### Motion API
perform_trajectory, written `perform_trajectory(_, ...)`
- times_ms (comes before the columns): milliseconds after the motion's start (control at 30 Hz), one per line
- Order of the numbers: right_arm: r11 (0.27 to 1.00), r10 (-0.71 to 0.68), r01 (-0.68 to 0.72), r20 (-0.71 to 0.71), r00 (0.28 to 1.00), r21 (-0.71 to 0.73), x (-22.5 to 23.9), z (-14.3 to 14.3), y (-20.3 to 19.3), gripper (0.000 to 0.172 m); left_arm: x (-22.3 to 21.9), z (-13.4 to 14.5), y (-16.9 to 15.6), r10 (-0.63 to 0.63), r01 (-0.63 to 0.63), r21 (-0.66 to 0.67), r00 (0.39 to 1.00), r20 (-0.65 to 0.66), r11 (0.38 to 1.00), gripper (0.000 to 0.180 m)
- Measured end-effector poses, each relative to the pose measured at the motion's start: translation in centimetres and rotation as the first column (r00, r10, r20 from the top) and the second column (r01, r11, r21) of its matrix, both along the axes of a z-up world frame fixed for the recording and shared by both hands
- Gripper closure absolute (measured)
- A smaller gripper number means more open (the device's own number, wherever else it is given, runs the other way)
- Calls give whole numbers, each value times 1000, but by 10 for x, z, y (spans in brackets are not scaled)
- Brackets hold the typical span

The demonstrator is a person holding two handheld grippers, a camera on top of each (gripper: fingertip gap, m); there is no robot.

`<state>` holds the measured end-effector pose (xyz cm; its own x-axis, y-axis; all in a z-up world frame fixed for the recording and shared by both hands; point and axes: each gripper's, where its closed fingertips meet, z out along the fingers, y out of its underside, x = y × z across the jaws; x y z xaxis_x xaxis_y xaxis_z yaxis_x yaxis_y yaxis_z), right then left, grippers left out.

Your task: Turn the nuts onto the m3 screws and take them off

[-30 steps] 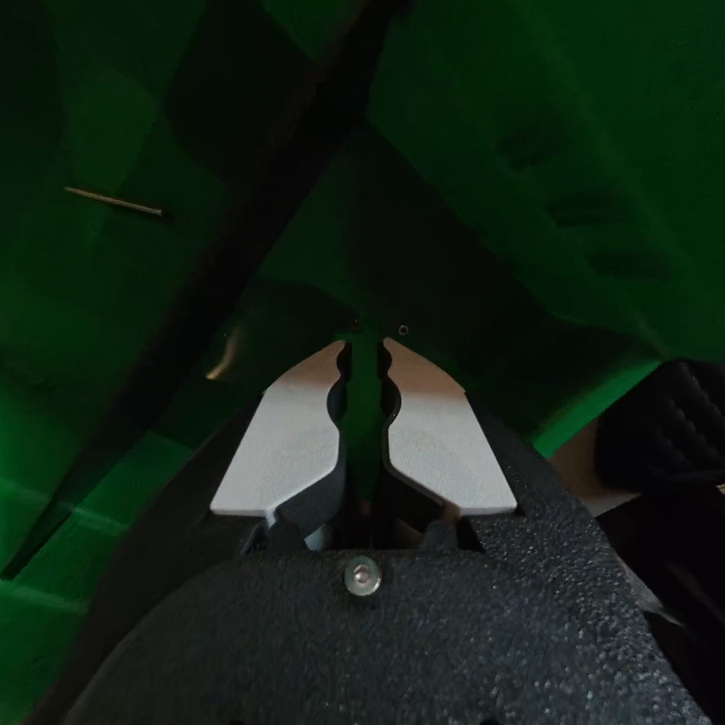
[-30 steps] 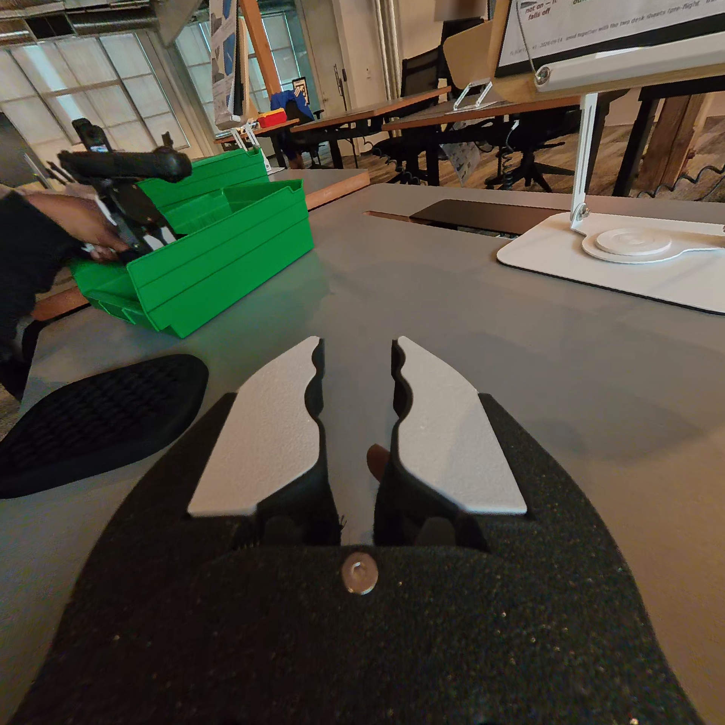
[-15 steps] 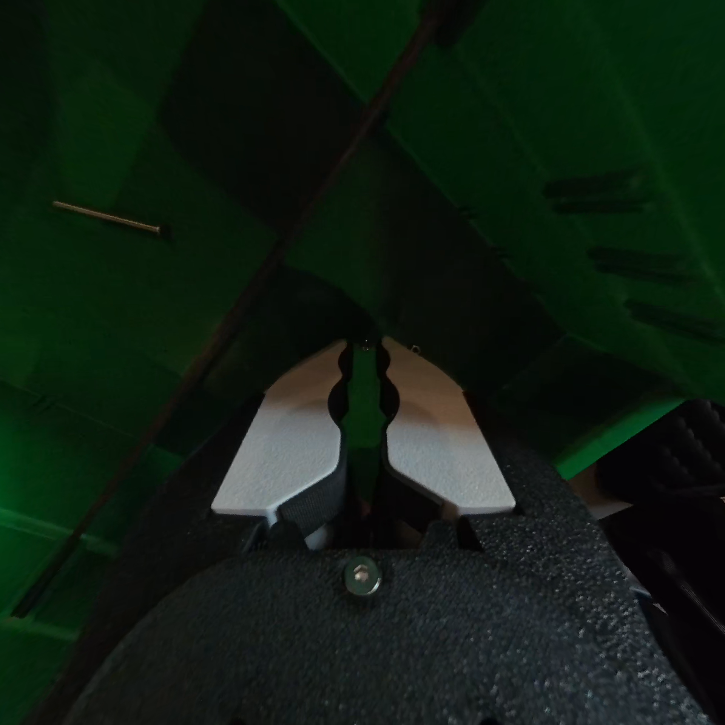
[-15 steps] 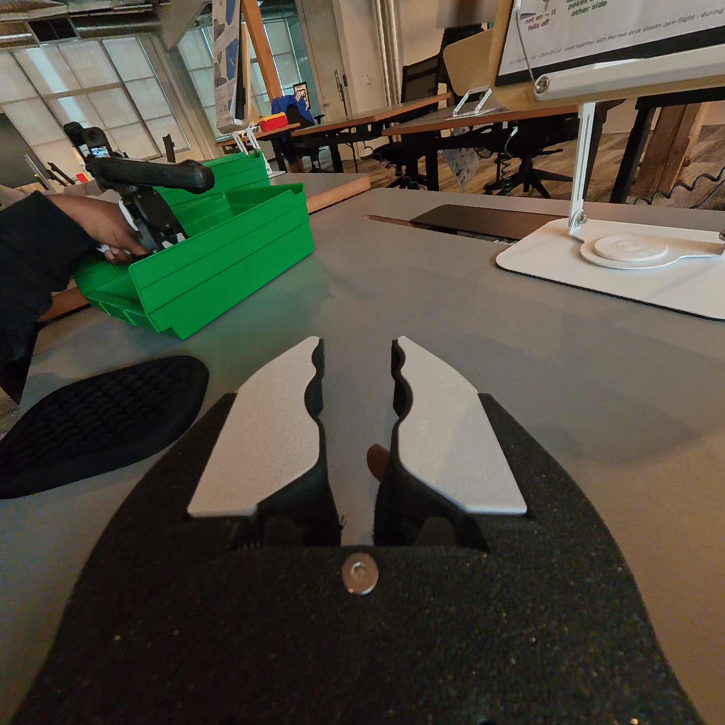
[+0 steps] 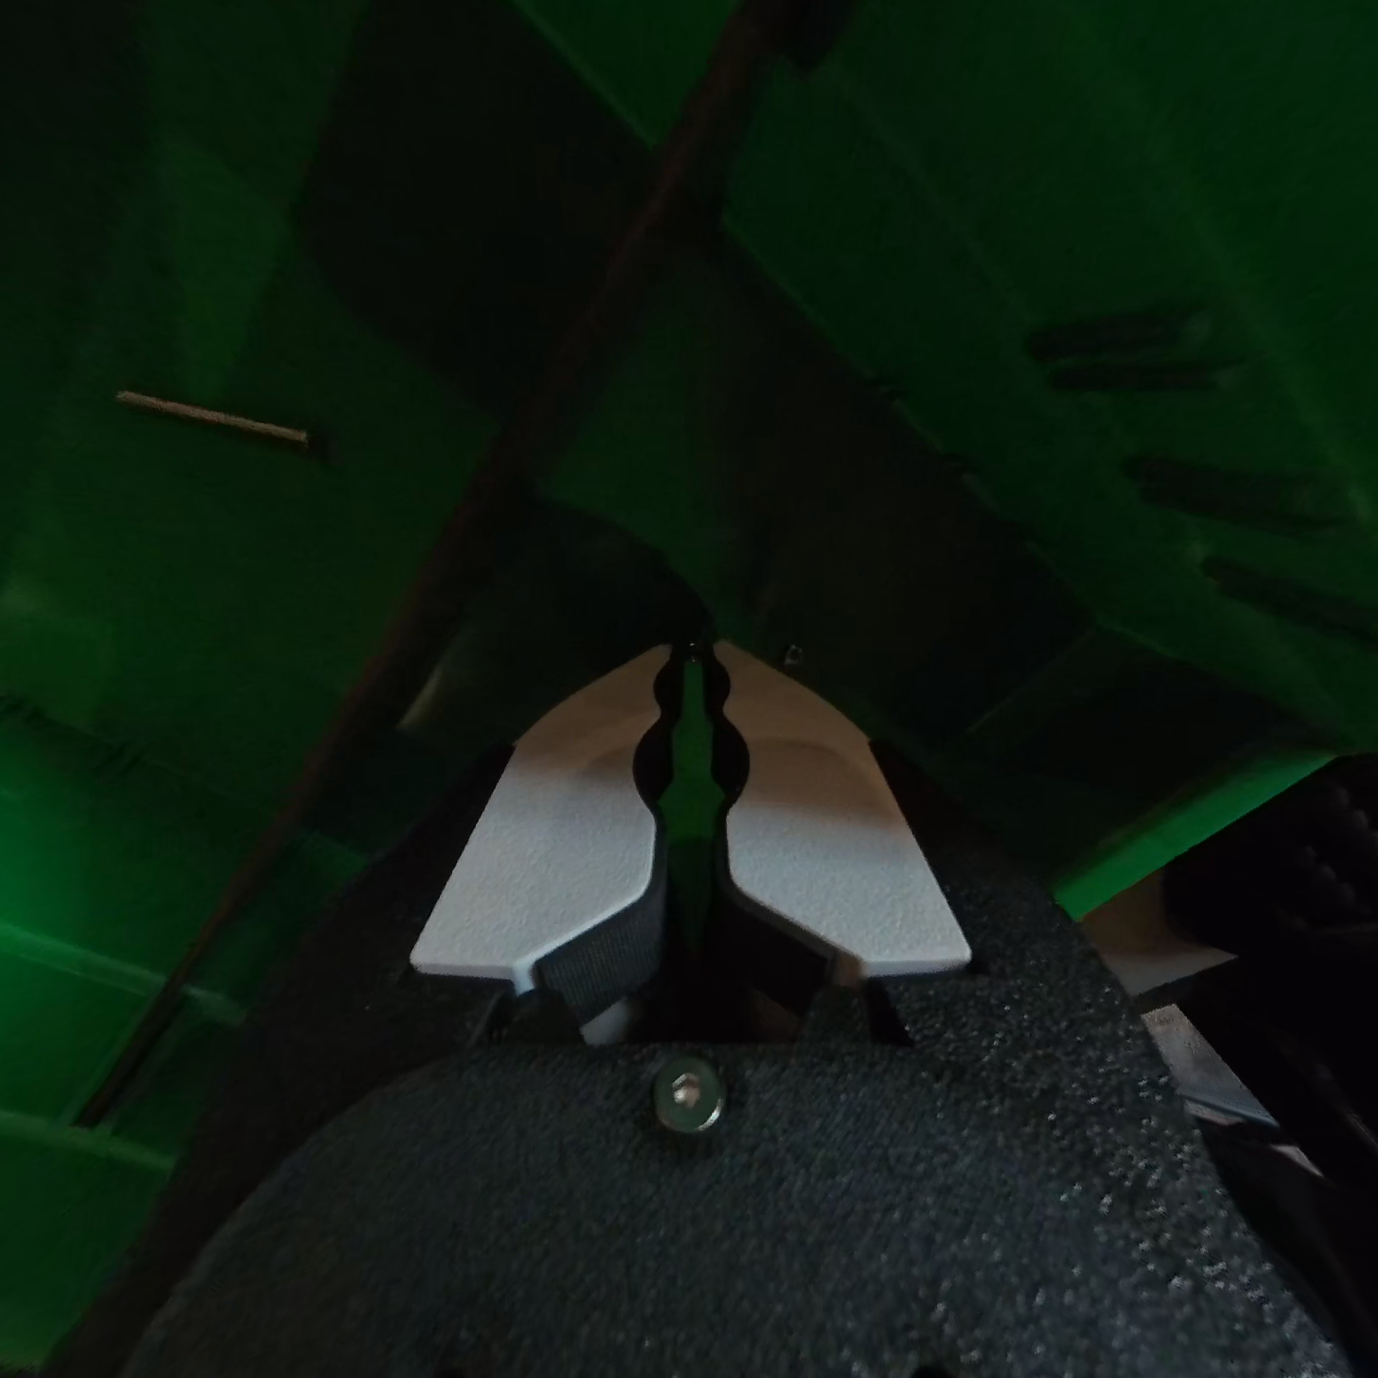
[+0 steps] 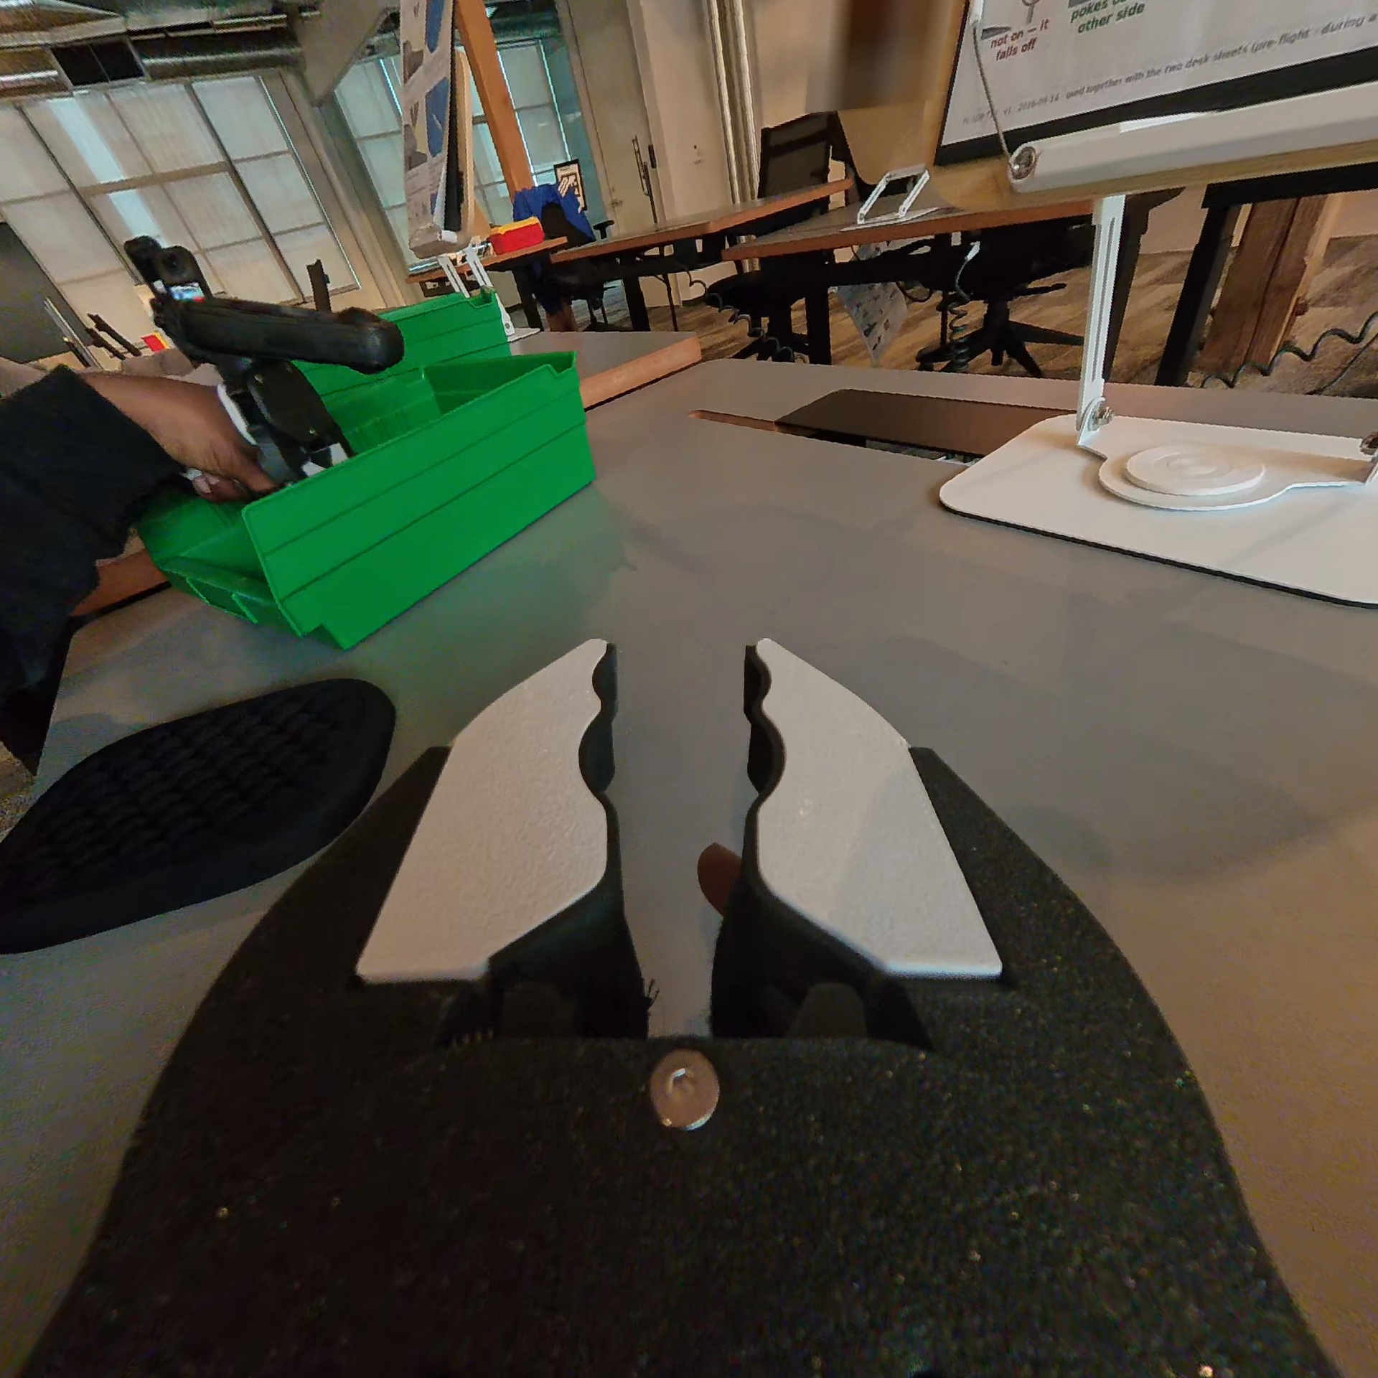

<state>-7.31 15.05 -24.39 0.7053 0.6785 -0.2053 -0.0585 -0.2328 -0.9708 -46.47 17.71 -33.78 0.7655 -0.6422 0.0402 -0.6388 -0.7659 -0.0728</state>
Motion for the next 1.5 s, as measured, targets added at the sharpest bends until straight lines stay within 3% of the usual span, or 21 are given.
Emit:
perform_trajectory(100, 1000, 2, -2, 1, 1000, -1, 0, 0, 0, 140, 0, 19, 1, 4, -6, 56, 1000, 24, 998, 175)
perform_trajectory(200, 1000, 4, -4, 6, 1000, -1, -1, -1, 0, 140, 13, 59, 0, -33, 22, 172, 998, 61, 985, 176)
perform_trajectory(333, 1000, 3, -3, 6, 1000, -2, -1, -1, 0, 140, 78, 122, -16, -248, 185, 349, 958, 144, 918, 176)
perform_trajectory(400, 1000, -3, 3, 3, 1000, 1, 1, 0, 1, 140, 126, 131, -35, -404, 326, 373, 902, 151, 868, 176)
perform_trajectory(533, 1000, -20, 20, -8, 1000, -1, 5, 1, 2, 140, 223, 102, -76, -647, 583, 315, 747, 155, 749, 176)
perform_trajectory(700, 1000, -29, 28, -29, 999, -10, 8, 1, 4, 140, 302, 45, -103, -737, 709, 201, 646, 199, 676, 176)
perform_trajectory(833, 999, -37, 36, -49, 998, -9, 11, 3, 4, 141, 322, 14, -104, -748, 736, 138, 647, 148, 663, 175)
perform_trajectory(1000, 999, -36, 36, -39, 999, 0, 11, 5, 3, 141, 324, -1, -101, -750, 744, 95, 653, 107, 661, 176)
perform_trajectory(1500, 1000, -26, 26, -10, 1000, -2, 8, 2, 2, 141, 324, 0, -102, -741, 732, 113, 660, 127, 672, 164)
